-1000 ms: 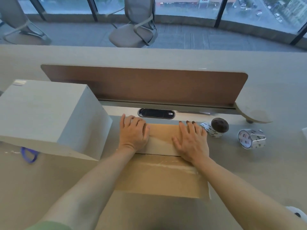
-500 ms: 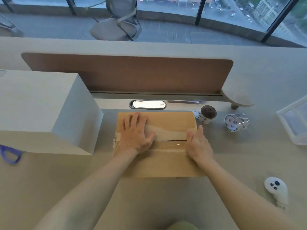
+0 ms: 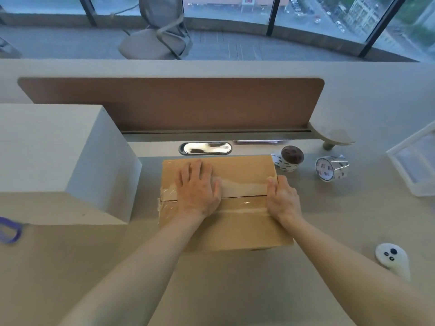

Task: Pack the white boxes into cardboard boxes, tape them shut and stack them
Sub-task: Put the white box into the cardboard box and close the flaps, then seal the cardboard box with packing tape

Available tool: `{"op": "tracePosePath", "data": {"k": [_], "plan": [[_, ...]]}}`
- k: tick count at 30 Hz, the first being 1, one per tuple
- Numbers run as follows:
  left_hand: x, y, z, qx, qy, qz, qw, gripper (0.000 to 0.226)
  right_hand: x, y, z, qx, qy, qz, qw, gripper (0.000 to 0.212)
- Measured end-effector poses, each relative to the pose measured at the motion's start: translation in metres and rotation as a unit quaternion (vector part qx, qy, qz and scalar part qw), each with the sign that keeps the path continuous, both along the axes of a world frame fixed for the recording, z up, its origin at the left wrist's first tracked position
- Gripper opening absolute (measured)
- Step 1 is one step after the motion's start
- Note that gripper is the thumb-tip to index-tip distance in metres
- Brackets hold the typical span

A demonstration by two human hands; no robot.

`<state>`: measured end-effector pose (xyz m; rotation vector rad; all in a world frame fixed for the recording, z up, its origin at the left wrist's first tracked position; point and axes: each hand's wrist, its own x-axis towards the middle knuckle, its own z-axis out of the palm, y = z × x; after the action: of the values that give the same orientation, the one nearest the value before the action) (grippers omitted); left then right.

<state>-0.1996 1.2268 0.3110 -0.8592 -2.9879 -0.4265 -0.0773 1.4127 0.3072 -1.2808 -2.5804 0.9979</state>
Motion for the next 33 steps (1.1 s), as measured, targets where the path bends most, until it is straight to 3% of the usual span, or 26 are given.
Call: {"op": "tracePosePath", "data": {"k": [7, 10, 13, 16, 19, 23, 25, 28, 30, 33], "plan": [[0.057, 0.097, -0.002, 0.104, -0.077, -0.078, 0.988, 0.067, 0.009, 0.014, 0.009, -0.102, 0.041, 0.012, 0.994, 0.033], [0.066, 0.143, 0.006, 0.146, -0.121, 0.003, 0.982, 0.062, 0.012, 0.052, 0.028, -0.081, -0.06, 0.174, 0.98, 0.025], [0.078, 0.174, 0.005, 0.146, -0.134, 0.099, 0.975, 0.059, 0.025, 0.104, 0.049, -0.009, -0.15, 0.251, 0.956, 0.042], [0.089, 0.187, -0.002, 0.069, -0.079, 0.106, 0.989, 0.058, 0.039, 0.162, 0.052, 0.044, -0.131, 0.207, 0.968, 0.034], [0.088, 0.19, -0.005, 0.039, -0.036, 0.079, 0.995, 0.058, 0.033, 0.214, 0.05, 0.026, -0.032, 0.083, 0.996, 0.039], [0.087, 0.191, -0.015, 0.036, 0.031, -0.06, 0.997, 0.057, 0.018, 0.258, 0.038, -0.031, 0.047, -0.116, 0.992, 0.074], [0.084, 0.191, -0.018, 0.041, 0.02, -0.063, 0.997, 0.055, 0.011, 0.279, 0.028, -0.09, 0.066, -0.18, 0.977, 0.087], [0.082, 0.191, -0.02, 0.048, 0.017, -0.043, 0.998, 0.051, 0.004, 0.302, 0.01, -0.182, 0.111, -0.201, 0.956, 0.106], [0.082, 0.19, -0.02, 0.054, 0.025, -0.043, 0.997, 0.048, 0.0, 0.312, -0.001, -0.206, 0.151, -0.196, 0.947, 0.1], [0.082, 0.191, -0.019, 0.055, 0.016, -0.047, 0.997, 0.047, -0.003, 0.319, -0.006, -0.286, 0.235, -0.186, 0.91, 0.073]]}}
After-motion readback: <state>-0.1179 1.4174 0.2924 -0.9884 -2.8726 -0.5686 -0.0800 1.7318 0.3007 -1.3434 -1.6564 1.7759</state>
